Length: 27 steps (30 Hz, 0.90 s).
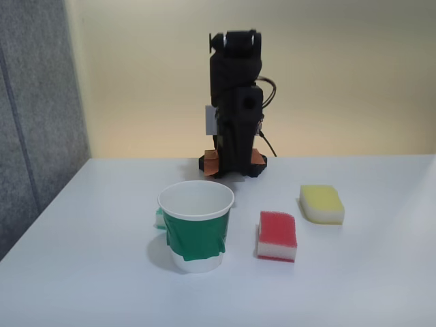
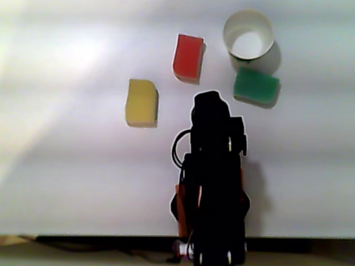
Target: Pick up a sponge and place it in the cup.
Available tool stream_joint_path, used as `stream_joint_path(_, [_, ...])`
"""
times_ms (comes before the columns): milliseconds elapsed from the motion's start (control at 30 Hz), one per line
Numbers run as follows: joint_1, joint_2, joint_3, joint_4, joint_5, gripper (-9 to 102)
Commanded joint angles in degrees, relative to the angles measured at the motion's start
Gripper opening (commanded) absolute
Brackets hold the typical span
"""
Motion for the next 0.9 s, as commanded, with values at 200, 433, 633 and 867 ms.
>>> stream_joint_path(200, [0.6,-26.1,-21.6,-3.0,0.0,0])
stream_joint_path(433, [-2.5,-51.7,-37.1,-11.5,0.0,0])
stream_joint_path(633, [-4.7,-68.2,-48.4,-15.1,0.3,1])
stream_joint_path(867, [-6.7,-76.2,-49.7,-24.5,1.7,4])
